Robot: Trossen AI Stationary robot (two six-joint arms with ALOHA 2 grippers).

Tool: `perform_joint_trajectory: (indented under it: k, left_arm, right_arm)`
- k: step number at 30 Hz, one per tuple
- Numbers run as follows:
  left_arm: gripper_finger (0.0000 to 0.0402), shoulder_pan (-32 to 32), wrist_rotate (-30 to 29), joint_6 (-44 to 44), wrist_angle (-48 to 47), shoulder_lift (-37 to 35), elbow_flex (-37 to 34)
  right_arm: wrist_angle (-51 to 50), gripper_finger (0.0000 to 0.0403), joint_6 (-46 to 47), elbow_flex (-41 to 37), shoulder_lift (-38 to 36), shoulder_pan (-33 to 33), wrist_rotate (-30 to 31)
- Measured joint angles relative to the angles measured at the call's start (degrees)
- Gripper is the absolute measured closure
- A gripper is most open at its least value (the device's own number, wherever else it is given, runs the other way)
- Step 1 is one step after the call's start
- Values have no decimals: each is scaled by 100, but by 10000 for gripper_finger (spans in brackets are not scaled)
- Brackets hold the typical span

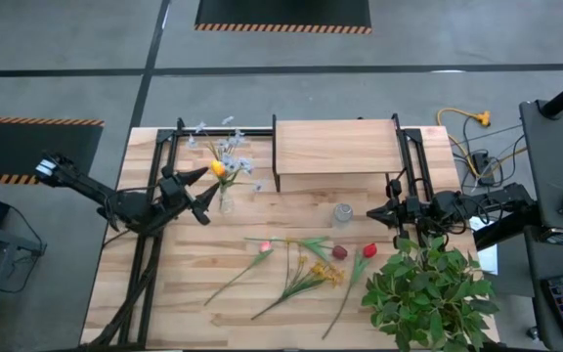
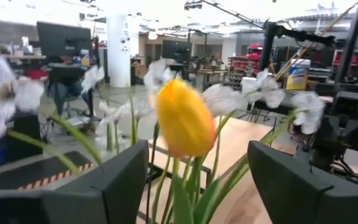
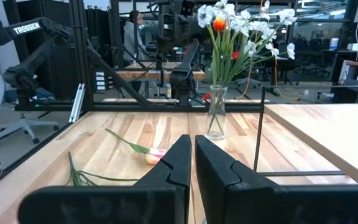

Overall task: Pick and place flowers into a vace then onto a shelf
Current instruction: Put the pink flower into the left transparent vase

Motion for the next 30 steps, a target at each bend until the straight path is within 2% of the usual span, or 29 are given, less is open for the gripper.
perform_joint_trajectory:
  k: [6, 11, 17, 22, 30]
  left_arm:
    - [141, -252, 26, 105, -383, 29, 297]
    - [141, -726, 48, 21, -978, 188, 710]
    - [142, -1393, 51, -865, -1928, 622, 1259]
    - [142, -1790, 49, -1706, -2519, 1404, 1685]
    - [142, -2115, 54, -2288, -2538, 3212, 2594]
  right_arm:
    - [-2, 390, 0, 0, 0, 0, 0]
    - [0, 390, -1, -1, -1, -2, 1]
    - [-1, 390, -9, 0, 0, 0, 2]
    - [0, 390, -21, 0, 1, -4, 2]
    - [0, 390, -20, 0, 1, -4, 4]
